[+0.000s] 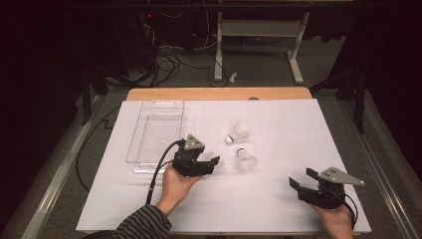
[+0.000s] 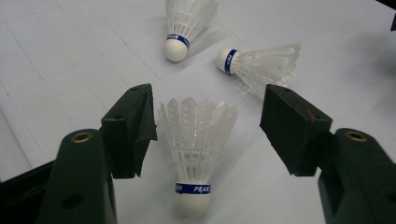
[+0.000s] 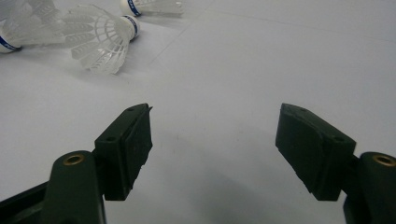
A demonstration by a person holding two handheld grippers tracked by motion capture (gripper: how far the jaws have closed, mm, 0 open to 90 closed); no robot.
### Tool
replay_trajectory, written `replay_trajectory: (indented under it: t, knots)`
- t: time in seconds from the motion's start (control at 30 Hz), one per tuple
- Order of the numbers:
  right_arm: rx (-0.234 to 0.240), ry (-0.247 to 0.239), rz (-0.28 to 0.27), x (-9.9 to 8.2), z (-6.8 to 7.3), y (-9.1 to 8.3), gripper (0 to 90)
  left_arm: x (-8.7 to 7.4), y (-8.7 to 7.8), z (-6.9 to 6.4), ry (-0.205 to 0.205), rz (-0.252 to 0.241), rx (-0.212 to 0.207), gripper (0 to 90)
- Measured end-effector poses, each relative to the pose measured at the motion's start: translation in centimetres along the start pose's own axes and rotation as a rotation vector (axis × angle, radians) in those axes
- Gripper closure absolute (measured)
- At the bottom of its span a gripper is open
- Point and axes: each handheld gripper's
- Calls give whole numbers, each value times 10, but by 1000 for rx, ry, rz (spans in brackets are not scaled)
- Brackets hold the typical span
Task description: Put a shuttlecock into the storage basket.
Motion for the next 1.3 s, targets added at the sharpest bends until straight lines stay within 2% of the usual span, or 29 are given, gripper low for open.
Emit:
replay_trajectory:
  t: [0.17, 0.67, 0.93, 1.3]
  knots:
    - [0, -3, 0, 0, 0, 0, 277, 2, 3, -1, -2, 29, 14, 361]
    - [0, -3, 1, 0, 0, 0, 278, 2, 12, 0, 10, 159, 70, 361]
    - [0, -3, 2, 0, 1, 0, 278, -1, 16, 2, 33, 210, 104, 369]
    - [0, -5, 4, 0, 1, 0, 278, -7, 21, 4, 35, 285, 138, 372]
Point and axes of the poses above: each handheld gripper's, and its own axes: y roughly forward along the jaws, x roughly out of its top, z roughly to its left, and after that the axes turned 3 degrees about -x, right-handed
